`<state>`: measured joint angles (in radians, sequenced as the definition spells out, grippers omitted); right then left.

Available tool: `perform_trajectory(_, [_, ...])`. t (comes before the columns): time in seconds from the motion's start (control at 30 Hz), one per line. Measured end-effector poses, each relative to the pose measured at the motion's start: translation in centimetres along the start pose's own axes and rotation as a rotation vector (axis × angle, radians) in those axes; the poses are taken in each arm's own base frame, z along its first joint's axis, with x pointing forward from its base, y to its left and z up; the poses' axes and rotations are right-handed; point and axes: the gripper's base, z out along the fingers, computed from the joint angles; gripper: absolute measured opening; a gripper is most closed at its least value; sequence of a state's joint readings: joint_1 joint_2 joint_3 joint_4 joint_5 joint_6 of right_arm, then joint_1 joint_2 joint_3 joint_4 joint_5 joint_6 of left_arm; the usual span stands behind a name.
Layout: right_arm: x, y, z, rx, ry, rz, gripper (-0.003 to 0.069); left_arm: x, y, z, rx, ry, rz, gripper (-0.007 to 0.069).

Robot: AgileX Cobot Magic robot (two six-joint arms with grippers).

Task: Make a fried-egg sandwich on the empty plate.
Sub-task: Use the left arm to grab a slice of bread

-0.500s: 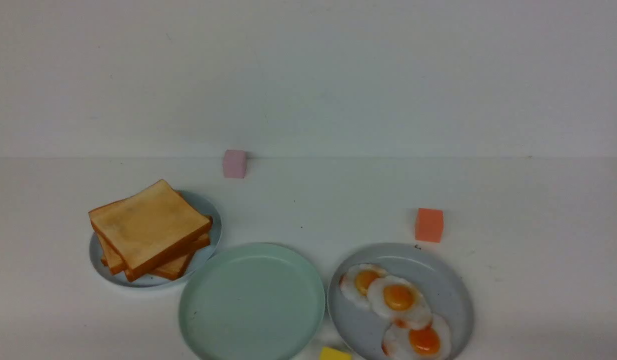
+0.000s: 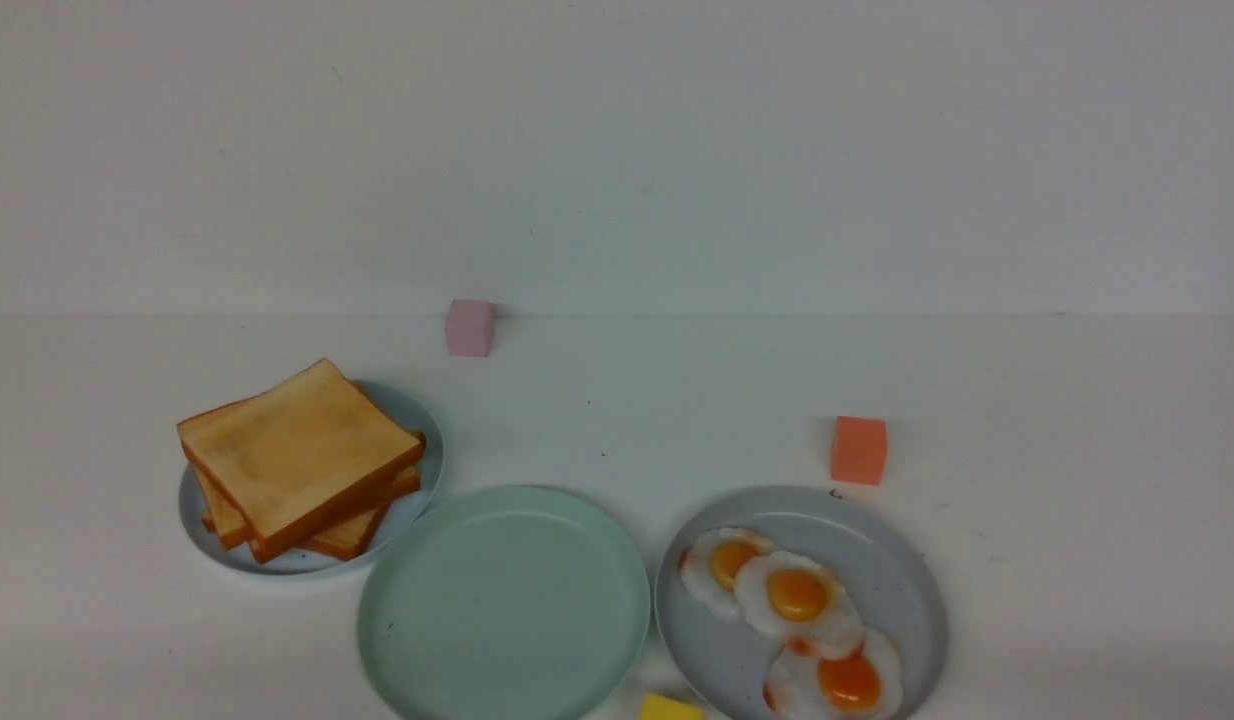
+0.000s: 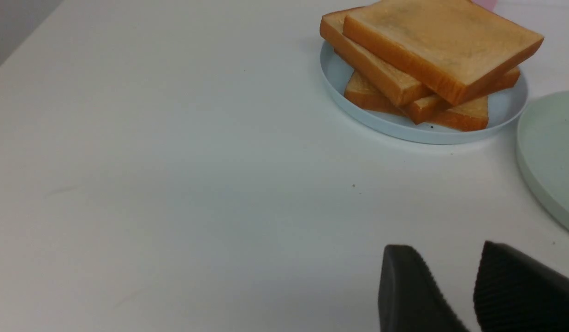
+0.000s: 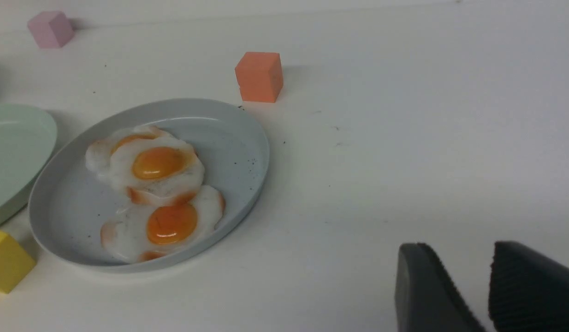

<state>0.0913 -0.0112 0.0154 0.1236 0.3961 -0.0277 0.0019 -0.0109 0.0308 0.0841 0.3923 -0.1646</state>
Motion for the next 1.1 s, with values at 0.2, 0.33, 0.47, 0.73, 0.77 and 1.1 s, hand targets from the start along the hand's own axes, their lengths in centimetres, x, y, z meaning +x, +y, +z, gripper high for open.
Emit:
perform_trajectory(0.2, [0.0, 0.0, 0.0, 0.0, 0.0, 0.0, 0.0241, 0.0, 0.0, 0.0, 0.0, 0.0, 0.0, 0.0238])
perform_trajectory(0.33, [0.0, 0.0, 0.0, 0.0, 0.0, 0.0, 0.0241, 0.0, 0.0, 0.0, 0.0, 0.0, 0.0, 0.0238])
perform_trajectory(0.47, [0.0, 0.0, 0.0, 0.0, 0.0, 0.0, 0.0241, 0.0, 0.0, 0.0, 0.0, 0.0, 0.0, 0.0238])
perform_trajectory(0.73, [-0.2, 0.0, 0.1, -0.005, -0.038, 0.017, 0.0241, 0.0, 0.1, 0.0, -0.006, -0.001, 0.015, 0.0238])
perform_trajectory(0.77, [-0.3, 0.0, 0.1, -0.006, -0.052, 0.023, 0.0241, 0.0, 0.1, 0.0, -0.006, -0.001, 0.016, 0.0238])
perform_trajectory(1.1, [-2.6, -0.1, -0.3, -0.007, -0.321, 0.078, 0.0241, -2.0, -0.3, -0.2, 0.032, -0.224, 0.019, 0.0238])
